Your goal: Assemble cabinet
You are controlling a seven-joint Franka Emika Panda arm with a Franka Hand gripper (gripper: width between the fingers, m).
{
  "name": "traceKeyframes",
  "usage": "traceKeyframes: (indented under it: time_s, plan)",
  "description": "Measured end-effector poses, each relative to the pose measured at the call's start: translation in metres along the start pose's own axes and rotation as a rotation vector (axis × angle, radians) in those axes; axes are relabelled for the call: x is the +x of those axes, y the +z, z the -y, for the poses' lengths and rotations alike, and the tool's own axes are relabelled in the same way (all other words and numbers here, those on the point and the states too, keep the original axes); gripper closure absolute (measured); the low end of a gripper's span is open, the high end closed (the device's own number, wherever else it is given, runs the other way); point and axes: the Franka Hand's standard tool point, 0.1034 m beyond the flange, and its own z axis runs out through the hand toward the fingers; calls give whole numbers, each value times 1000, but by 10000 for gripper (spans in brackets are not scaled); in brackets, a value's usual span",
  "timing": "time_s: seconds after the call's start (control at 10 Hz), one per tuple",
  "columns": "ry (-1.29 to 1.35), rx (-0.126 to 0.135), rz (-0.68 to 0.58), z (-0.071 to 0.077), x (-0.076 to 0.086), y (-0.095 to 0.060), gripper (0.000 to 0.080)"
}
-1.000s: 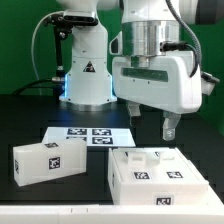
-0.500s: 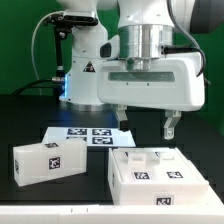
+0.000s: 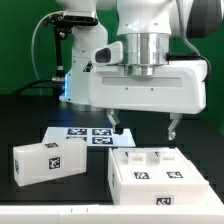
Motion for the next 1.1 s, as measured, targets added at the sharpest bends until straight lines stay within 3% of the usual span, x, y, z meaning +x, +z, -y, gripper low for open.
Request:
traceKeyframes:
  time_s: [0.3, 0.4, 0.7, 0.8, 0.9, 1.1]
  plan:
    - [-380, -31, -88, -2, -4, 14, 3]
    - [-393, -28, -88, 3, -11, 17, 3]
    - [-410, -33, -89, -1, -8, 16, 3]
    - [-409, -29, -83, -11, -3, 16, 3]
    - [-401, -26, -81, -17, -4, 19, 3]
    - [-405, -26, -127, -14, -10, 30, 3]
